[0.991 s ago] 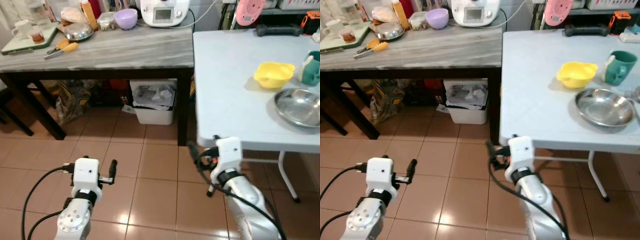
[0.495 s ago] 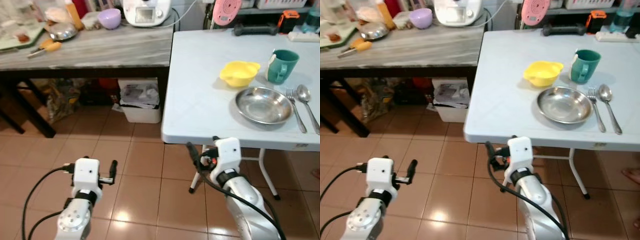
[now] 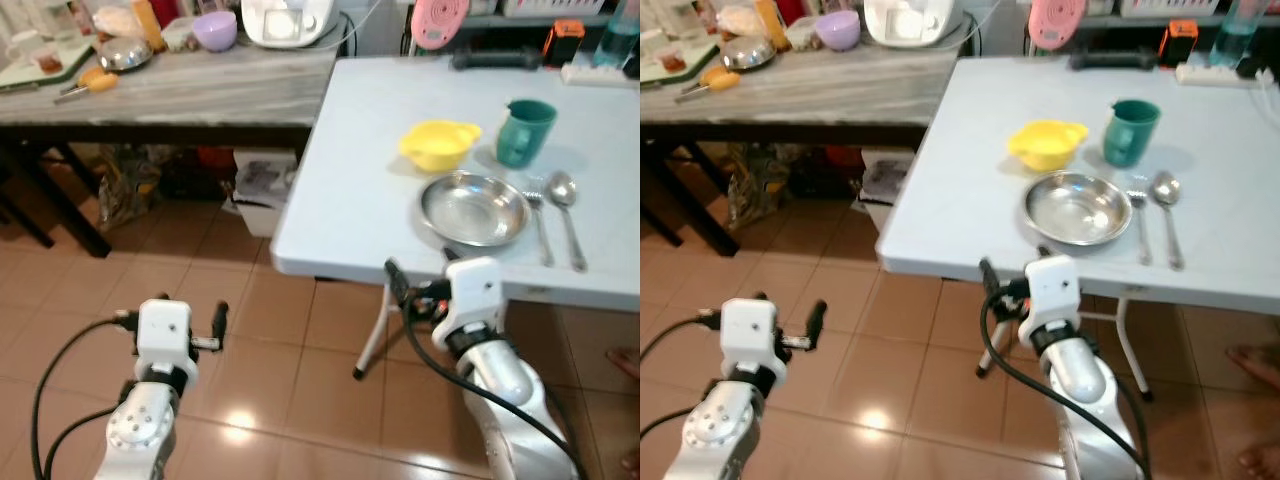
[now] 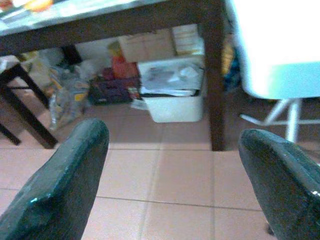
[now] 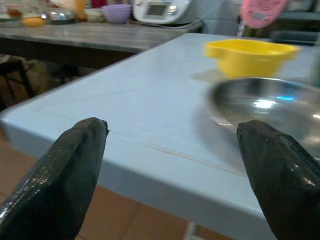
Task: Setting the table
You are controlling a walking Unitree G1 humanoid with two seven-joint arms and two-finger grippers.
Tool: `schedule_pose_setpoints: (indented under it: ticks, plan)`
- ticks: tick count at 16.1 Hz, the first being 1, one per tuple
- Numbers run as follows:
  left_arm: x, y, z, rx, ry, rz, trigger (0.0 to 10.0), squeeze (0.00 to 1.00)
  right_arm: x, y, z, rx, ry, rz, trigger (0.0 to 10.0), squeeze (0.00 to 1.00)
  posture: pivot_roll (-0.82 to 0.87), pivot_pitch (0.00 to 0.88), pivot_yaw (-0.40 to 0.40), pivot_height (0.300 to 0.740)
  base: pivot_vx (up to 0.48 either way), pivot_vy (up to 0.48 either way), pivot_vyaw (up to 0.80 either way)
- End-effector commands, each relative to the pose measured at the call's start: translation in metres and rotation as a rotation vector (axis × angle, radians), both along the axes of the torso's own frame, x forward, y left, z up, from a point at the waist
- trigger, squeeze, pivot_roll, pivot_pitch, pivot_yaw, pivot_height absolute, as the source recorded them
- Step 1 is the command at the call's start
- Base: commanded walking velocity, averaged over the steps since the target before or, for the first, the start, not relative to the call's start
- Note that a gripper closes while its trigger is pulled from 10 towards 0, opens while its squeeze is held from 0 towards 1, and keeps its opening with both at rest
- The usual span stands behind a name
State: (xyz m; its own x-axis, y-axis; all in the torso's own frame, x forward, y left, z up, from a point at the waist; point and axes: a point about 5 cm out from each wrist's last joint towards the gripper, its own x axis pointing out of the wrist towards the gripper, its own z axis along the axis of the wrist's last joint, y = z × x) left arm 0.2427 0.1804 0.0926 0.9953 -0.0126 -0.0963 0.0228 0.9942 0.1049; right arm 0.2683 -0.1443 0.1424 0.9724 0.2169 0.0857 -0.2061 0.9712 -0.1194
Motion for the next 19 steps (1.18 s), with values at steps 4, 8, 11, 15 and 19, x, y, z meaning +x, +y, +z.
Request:
schedule_pose_setpoints:
  ticks: [4,8,11,15,19]
  plan:
    - [-0.003,0.000,0.002,0.001,0.003,-0.006,10.0,0.00,-0.017,-0.014,-0.007,-0.031,0.023,-0.062,10.0,0.00,-0.24,0.123,0.115,0.740,0.000,-0.262,0.00]
    - [0.000,-0.005,0.003,-0.002,0.003,-0.028,10.0,0.00,-0.015,-0.014,-0.006,-0.040,0.019,-0.063,10.0,0.00,-0.25,0.123,0.121,0.740,0.000,-0.123,-0.45]
    - [0.002,-0.007,0.003,-0.018,0.000,-0.024,10.0,0.00,-0.017,-0.015,-0.007,-0.047,0.022,-0.069,10.0,0.00,-0.26,0.123,0.115,0.740,0.000,0.000,0.00]
    - [0.001,-0.008,0.005,-0.051,-0.015,-0.023,10.0,0.00,-0.016,-0.015,-0.008,-0.061,0.022,-0.057,10.0,0.00,-0.25,0.128,0.110,0.740,0.000,0.000,0.00]
    - [0.000,-0.009,0.006,-0.040,-0.021,-0.026,10.0,0.00,-0.014,-0.011,-0.007,-0.061,0.018,-0.047,10.0,0.00,-0.25,0.132,0.109,0.740,0.000,0.000,0.00]
